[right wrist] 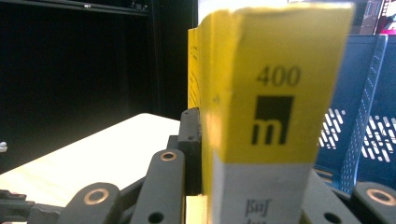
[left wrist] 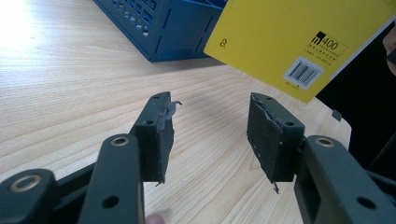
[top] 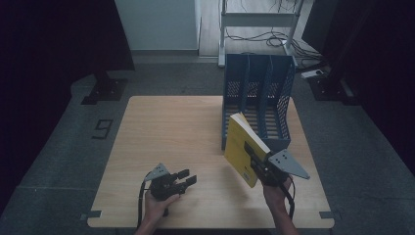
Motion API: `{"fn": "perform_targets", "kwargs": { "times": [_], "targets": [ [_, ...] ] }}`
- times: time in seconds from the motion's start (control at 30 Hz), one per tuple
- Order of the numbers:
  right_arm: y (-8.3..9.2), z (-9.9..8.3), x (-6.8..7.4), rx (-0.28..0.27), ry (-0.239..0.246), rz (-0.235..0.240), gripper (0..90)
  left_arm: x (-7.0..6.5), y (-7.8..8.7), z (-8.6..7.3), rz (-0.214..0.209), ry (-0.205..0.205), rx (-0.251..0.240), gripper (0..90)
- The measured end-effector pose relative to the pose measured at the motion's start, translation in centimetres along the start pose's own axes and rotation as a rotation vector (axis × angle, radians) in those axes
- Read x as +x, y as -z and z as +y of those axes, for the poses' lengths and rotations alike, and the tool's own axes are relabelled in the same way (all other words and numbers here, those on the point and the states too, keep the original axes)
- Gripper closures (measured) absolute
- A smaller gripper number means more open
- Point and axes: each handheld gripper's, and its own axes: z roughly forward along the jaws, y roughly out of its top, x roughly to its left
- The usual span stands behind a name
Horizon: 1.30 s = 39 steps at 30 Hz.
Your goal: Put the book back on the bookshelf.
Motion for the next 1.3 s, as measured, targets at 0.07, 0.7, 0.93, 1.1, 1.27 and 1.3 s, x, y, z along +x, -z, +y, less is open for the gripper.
{"fn": "perform_targets", "kwargs": {
  "times": [0.07, 0.7, 0.93, 1.1, 1.27, 1.3],
  "targets": [
    [-0.1, 0.2, 0.0, -0.003, 0.003, 0.000, 74.7, 0.0, 0.0, 0.0, 0.000, 0.000, 0.000, 50.8],
    [-1.0, 1.8, -0.6, -0.025, -0.011, -0.020, 74.8, 0.1, 0.0, 0.0, 0.004, 0.002, 0.011, 50.5],
    [-1.4, 2.2, -0.7, -0.027, -0.008, -0.029, 74.7, 0.1, 0.0, 0.0, 0.005, 0.003, 0.012, 50.5],
    [-1.6, 2.5, -0.9, -0.029, -0.009, -0.038, 74.7, 0.1, -0.1, -0.1, 0.006, 0.004, 0.013, 50.4],
    [-2.1, 2.6, -0.7, -0.020, 0.019, -0.045, 74.8, 0.2, -0.1, -0.1, 0.007, 0.003, 0.016, 50.4],
    [-2.2, 2.6, -0.7, -0.021, 0.022, -0.045, 74.7, 0.2, -0.1, -0.1, 0.008, 0.003, 0.016, 50.4]
  ]
}}
